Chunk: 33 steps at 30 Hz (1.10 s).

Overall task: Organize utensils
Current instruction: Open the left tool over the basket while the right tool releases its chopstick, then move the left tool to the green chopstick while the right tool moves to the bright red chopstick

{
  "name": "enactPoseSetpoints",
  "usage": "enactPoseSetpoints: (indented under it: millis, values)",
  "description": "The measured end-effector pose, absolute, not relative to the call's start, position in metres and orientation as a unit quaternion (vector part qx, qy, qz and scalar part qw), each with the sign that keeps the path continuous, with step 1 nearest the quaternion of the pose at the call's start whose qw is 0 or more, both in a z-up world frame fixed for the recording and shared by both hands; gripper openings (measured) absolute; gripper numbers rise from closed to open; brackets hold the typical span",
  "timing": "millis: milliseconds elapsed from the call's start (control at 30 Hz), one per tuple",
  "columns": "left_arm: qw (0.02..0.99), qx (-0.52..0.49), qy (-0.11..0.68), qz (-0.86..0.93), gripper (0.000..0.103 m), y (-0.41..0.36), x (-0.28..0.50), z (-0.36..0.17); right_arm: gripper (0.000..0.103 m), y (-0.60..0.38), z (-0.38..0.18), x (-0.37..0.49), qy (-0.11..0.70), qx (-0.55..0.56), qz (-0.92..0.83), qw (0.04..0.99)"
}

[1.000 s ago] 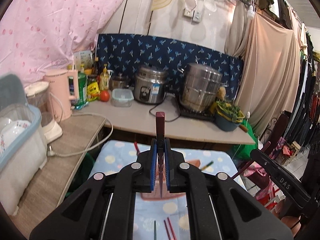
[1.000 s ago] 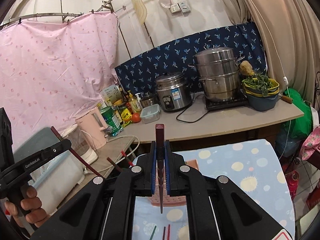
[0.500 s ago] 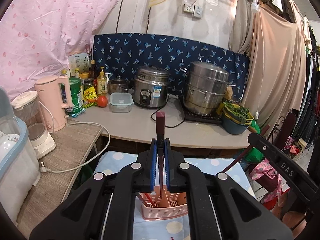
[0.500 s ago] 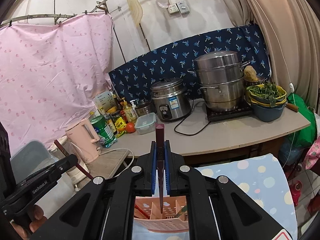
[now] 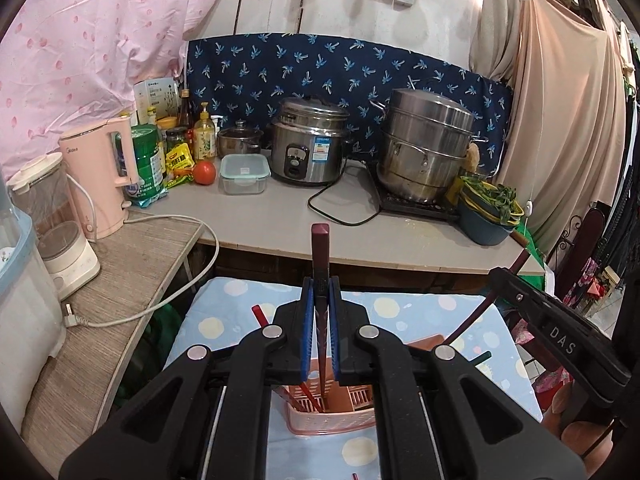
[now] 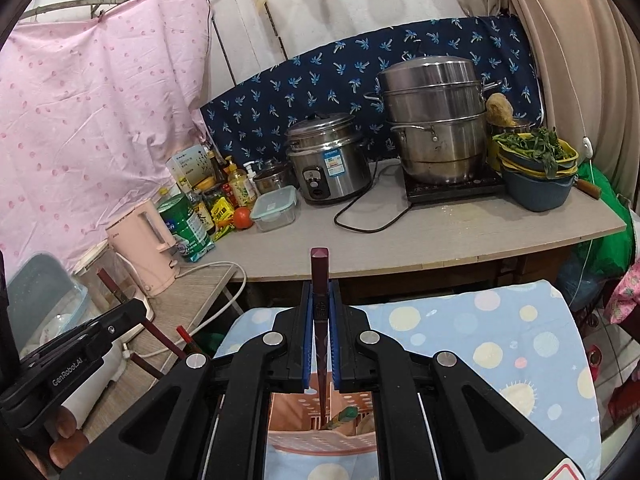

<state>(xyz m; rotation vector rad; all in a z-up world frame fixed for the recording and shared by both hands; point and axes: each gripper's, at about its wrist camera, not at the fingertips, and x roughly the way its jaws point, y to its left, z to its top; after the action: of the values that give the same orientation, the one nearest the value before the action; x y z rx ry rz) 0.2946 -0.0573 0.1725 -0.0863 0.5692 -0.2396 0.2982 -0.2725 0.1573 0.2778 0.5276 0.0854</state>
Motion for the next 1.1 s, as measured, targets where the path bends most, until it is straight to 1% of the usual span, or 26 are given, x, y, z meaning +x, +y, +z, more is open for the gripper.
enactPoseSetpoints:
  millis: [333,400,433,467,533,567,767,1100]
  values:
    - [0.949,-0.042,0.290,-0.113,0.007,-0.056,0.299,0.164,0.008,-0.270,0.142,0.301,0.277,0.136,0.040,0.950]
    - [0.950,-0.046,0.289,-0.109,0.007,-0.055,0.299,0.164,0.019,-0.271,0.143,0.299,0.275,0.136,0.034,0.951]
    - [0.951,-0.047,0.287,-0.105,0.010,-0.054,0.299,0.163,0.020,-0.272,0.143,0.298,0.273,0.138,0.035,0.952]
    - [0.952,-0.047,0.285,-0.103,0.016,-0.054,0.298,0.164,0.022,-0.273,0.144,0.297,0.271,0.140,0.035,0.952]
    - [0.953,-0.047,0.282,-0.097,0.026,-0.053,0.296,0.164,0.022,-0.275,0.147,0.292,0.268,0.142,0.035,0.952]
    - [0.954,-0.047,0.281,-0.098,0.027,-0.053,0.295,0.164,0.024,-0.276,0.148,0.290,0.266,0.143,0.035,0.953]
    - [0.954,-0.044,0.279,-0.095,0.027,-0.052,0.287,0.166,0.028,-0.273,0.154,0.273,0.258,0.131,0.036,0.956]
    - [0.956,-0.037,0.275,-0.100,0.028,-0.050,0.256,0.171,0.030,-0.263,0.154,0.233,0.260,0.117,0.050,0.957]
